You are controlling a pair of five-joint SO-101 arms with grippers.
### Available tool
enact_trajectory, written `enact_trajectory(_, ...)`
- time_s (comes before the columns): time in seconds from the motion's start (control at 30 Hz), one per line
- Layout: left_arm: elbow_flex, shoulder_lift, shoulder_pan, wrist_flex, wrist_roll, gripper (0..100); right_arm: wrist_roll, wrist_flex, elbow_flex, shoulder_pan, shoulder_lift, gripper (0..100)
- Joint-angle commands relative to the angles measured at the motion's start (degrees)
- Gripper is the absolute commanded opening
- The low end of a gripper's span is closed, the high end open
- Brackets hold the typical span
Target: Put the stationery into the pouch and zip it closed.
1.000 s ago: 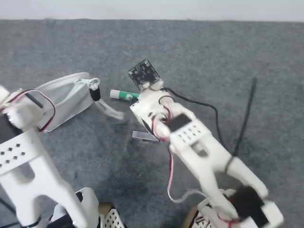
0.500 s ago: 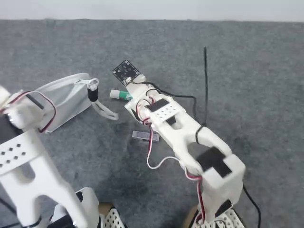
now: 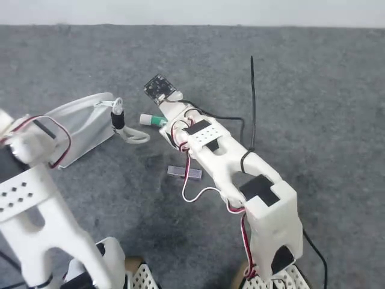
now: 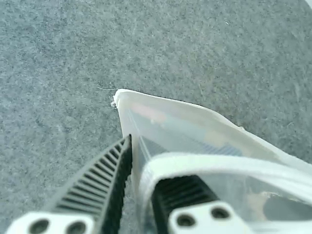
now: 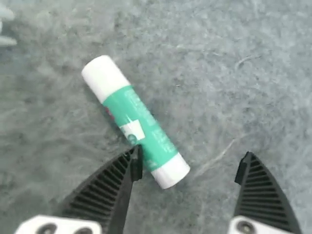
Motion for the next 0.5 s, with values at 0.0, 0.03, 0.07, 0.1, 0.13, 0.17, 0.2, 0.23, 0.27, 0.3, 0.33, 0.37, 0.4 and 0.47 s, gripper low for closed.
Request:
enact_trajectory(0.0,-0.57,0.09,0.0,-2.29,0.7,1,2.99,2.15,-3.52,0.57,-1.27,29.6)
enact_trajectory(0.03,-0.31,0.09,0.0,-2.29,0.7,1,3.08,2.59,-3.52,0.57,-1.27,29.6)
enact_trajectory(0.07,-0.22,0.09,0.0,-2.29,0.7,1,3.16,2.95,-3.52,0.57,-1.27,29.6)
enact_trajectory(0.1,-0.22,0.09,0.0,-2.29,0.7,1,3.16,3.03,-3.52,0.57,-1.27,29.6)
enact_trajectory(0.13,-0.22,0.09,0.0,-2.29,0.7,1,3.25,3.03,-3.52,0.57,-1.27,29.6)
enact_trajectory(0.17,-0.22,0.09,0.0,-2.29,0.7,1,3.25,3.21,-3.52,0.57,-1.19,29.6)
enact_trajectory(0.2,-0.22,0.09,0.0,-2.29,0.7,1,3.25,3.21,-3.52,0.57,-1.19,29.6)
enact_trajectory(0.23,-0.22,0.09,0.0,-2.29,0.7,1,3.25,3.21,-3.52,0.57,-1.19,29.6)
enact_trajectory(0.27,-0.22,0.09,0.0,-2.29,0.7,1,3.25,3.21,-3.52,0.57,-1.19,29.6)
enact_trajectory(0.3,-0.22,0.09,0.0,-2.29,0.7,1,3.25,3.12,-3.34,0.57,-1.19,29.6)
enact_trajectory(0.33,-0.22,0.09,0.0,-2.29,0.7,1,3.25,3.03,-3.34,0.57,-1.19,29.6)
enact_trajectory(0.37,-0.22,0.09,0.0,-2.29,0.7,1,3.16,2.95,-3.25,0.57,-1.19,29.6)
enact_trajectory(0.4,-0.22,0.09,0.0,-2.29,0.7,1,3.16,2.86,-3.25,0.57,-1.19,29.6)
enact_trajectory(0.47,-0.22,0.09,0.0,-2.29,0.7,1,3.25,2.77,-3.43,0.57,-0.22,29.6)
